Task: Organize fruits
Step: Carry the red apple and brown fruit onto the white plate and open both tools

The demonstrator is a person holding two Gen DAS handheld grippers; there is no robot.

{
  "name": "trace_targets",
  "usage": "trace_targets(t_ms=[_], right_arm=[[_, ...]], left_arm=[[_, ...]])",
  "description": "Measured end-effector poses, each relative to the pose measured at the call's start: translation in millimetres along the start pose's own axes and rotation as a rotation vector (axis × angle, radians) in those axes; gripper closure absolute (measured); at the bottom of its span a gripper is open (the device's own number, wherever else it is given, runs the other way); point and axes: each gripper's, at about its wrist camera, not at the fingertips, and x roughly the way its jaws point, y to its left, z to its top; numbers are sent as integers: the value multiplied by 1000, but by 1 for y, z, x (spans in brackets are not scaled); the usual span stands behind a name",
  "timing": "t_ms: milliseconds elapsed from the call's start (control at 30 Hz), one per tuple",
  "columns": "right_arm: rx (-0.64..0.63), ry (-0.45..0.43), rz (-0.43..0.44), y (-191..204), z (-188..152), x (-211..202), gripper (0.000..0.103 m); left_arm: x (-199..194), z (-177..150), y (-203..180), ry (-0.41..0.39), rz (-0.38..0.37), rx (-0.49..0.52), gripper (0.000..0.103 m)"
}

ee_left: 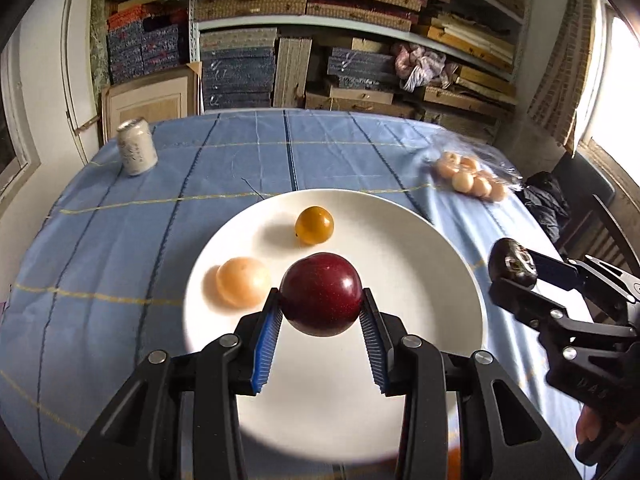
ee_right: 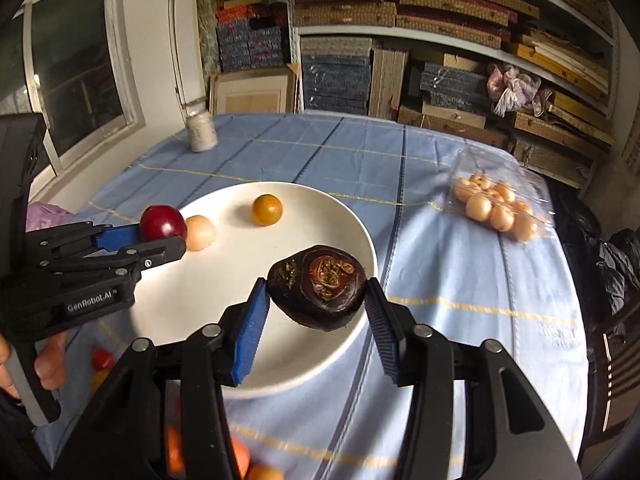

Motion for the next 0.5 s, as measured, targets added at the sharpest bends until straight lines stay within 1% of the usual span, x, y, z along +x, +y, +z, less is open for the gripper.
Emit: trace_targets(t_ms=[133, 200, 267, 300, 333, 367, 433, 500], right_arm=[[-8, 42, -7, -2, 11, 41, 55], [-4, 61, -1, -4, 13, 55, 55], [0, 74, 17, -4, 16, 64, 53], [3, 64, 10, -6, 17, 65, 50], [10, 49, 9, -7, 19, 64, 40], [16, 35, 14, -7, 20, 61, 36], [22, 18, 13, -8, 22, 53, 36], [39, 2, 9, -12, 18, 38, 36]], left_arm=[[38, 5, 7, 56, 18, -9, 64], [49, 5, 10, 76, 24, -14, 63], [56, 6, 13, 85, 41, -8, 61], [57, 6, 14, 85, 42, -5, 59], [56, 8, 17, 82, 34, -8, 54], [52, 8, 19, 78, 32, -13, 49], [41, 10, 22, 55, 34, -25, 42], [24, 10, 25, 33, 37, -29, 40]])
